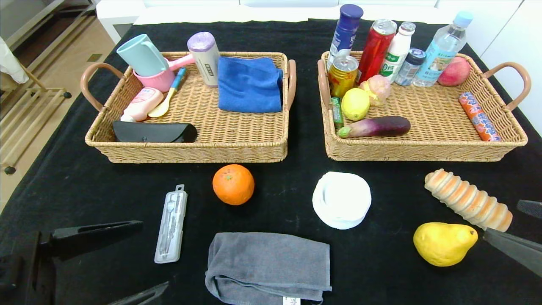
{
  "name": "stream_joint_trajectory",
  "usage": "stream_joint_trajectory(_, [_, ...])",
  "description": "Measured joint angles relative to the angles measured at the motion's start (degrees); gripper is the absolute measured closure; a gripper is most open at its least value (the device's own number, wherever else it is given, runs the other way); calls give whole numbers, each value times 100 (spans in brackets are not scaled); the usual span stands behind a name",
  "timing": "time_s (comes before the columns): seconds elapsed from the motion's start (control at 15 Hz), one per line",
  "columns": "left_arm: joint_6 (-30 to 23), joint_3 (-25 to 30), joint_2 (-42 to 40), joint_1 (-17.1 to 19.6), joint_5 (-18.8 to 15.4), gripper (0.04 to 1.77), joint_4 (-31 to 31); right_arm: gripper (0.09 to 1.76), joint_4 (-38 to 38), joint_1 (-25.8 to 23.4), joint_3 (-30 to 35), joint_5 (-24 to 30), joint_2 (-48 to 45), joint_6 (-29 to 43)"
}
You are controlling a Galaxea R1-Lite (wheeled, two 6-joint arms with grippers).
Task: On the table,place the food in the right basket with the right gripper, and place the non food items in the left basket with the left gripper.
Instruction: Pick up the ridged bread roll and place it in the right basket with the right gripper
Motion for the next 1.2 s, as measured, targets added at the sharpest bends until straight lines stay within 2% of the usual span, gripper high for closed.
stream_joint_trajectory(0.13, [9,-4,-5,-2,-1,9,-2,14,221,0,-134,-210,17,0])
stream_joint_trajectory(0.33, [16,-52,0,-2,-6,9,5,14,759,-2,-453,-812,171,0])
stream_joint_trajectory(0.6, [18,-63,0,-11,-4,9,20,14,1536,-6,-1148,-1468,660,4])
stream_joint_trajectory(0.87, [9,-28,0,-13,2,9,6,14,2467,-56,-1994,-1697,1263,6])
stream_joint_trajectory(1.2, [13,-12,-2,-11,0,9,-2,14,2493,-610,-2481,-1835,2135,-44])
